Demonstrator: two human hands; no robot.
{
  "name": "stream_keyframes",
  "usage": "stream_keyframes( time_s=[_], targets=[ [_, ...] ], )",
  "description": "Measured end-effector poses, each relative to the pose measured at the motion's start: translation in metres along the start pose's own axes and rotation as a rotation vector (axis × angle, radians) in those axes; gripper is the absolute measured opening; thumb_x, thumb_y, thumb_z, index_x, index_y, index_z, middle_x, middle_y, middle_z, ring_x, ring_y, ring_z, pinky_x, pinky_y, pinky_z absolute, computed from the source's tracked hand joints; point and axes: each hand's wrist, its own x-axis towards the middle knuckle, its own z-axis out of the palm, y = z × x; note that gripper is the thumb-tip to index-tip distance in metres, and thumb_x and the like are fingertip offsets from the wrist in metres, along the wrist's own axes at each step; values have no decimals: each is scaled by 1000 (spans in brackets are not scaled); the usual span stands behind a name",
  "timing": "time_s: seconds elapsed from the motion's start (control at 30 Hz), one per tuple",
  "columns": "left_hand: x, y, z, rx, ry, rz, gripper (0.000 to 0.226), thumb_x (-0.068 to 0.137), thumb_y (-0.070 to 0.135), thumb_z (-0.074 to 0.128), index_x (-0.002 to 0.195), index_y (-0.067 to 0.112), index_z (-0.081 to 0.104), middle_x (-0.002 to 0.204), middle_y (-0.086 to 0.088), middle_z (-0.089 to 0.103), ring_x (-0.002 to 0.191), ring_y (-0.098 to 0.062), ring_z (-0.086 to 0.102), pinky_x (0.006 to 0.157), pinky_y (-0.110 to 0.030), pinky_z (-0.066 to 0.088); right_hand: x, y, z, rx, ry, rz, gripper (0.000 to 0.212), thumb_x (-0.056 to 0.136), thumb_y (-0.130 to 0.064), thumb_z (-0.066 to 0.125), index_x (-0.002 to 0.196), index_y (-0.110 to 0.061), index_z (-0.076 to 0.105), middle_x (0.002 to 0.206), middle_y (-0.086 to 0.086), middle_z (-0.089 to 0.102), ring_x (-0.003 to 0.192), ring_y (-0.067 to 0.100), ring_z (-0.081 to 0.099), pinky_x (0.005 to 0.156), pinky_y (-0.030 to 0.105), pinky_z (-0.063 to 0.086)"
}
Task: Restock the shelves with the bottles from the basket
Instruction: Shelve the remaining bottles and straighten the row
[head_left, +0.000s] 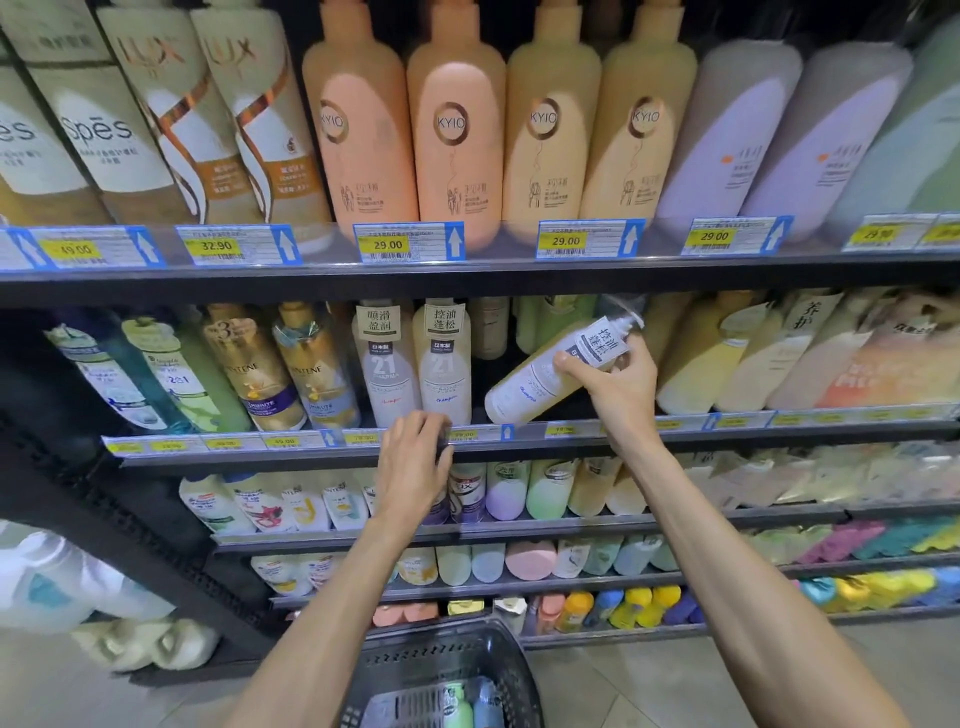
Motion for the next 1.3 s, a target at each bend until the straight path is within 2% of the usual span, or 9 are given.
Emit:
stream_keyframes(
  time_s=[0.2, 0.47, 0.6, 0.7, 0.8, 0.97, 1.03, 1.17, 1.3],
  targets=[
    [0, 2, 3, 17, 24, -21, 24, 88, 20, 73, 109, 16, 62, 102, -2, 56, 95, -26, 51, 84, -38, 43, 14, -10, 17, -160, -116, -16, 49, 53, -40, 92, 88, -26, 61, 85, -16, 74, 78, 1, 70, 64, 20, 54],
    [-2, -1, 9, 5, 82, -11, 21, 90, 22, 68, 109, 17, 61, 99, -2, 55, 92, -24, 49, 82, -39, 42, 26, -26, 40, -375, -310, -89, 41, 63, -34, 91, 93, -29, 65, 92, -7, 76, 87, 10, 72, 79, 39, 60],
    [-2, -2, 10, -6, 79, -13, 19, 90, 20, 65, 109, 17, 61, 99, -1, 55, 93, -24, 49, 83, -37, 40, 29, -31, 49, -496, -387, -97, 43, 68, -40, 89, 101, -25, 65, 80, -8, 73, 67, 2, 65, 58, 21, 50],
    [-2, -2, 9, -10, 73, -9, 19, 90, 17, 64, 109, 16, 61, 99, -2, 55, 92, -24, 49, 83, -37, 39, 33, -35, 55, -627, -423, -15, 50, 70, -49, 85, 92, -7, 69, 67, 6, 70, 54, 15, 59, 51, 27, 48],
    [-3, -1, 7, -17, 72, -8, 19, 89, 14, 64, 109, 15, 62, 98, -3, 56, 92, -25, 49, 84, -37, 40, 37, -37, 54, -696, -424, 26, 46, 71, -52, 83, 62, -13, 61, 43, -7, 54, 44, 5, 50, 40, 14, 34],
    [-5, 3, 6, -37, 84, -16, 21, 89, 11, 66, 109, 14, 63, 99, -4, 56, 91, -25, 51, 84, -38, 41, 42, -33, 47, -686, -407, 1, 46, 72, -48, 84, 59, -25, 47, 33, -18, 47, 42, 0, 49, 38, 10, 33],
    [-4, 2, 5, -31, 77, -18, 22, 90, 16, 69, 111, 15, 63, 100, -3, 57, 93, -25, 52, 84, -37, 41, 43, -33, 48, -700, -424, 6, 42, 71, -50, 84, 69, -18, 58, 43, -15, 57, 53, 4, 53, 42, 10, 36],
    [-2, 1, 5, -20, 44, -26, 29, 89, 27, 75, 113, 17, 63, 103, -1, 58, 95, -23, 51, 86, -36, 40, 44, -34, 51, -702, -457, 5, 54, 71, -49, 84, 107, -14, 63, 107, 10, 73, 99, 25, 67, 89, 39, 55],
    [-2, 0, 5, -4, 41, -20, 31, 87, 23, 77, 113, 17, 63, 103, -3, 57, 95, -26, 53, 86, -38, 42, 43, -36, 51, -676, -471, 39, 70, 70, -49, 85, 122, -8, 63, 116, 12, 71, 108, 27, 66, 96, 43, 53]
  ],
)
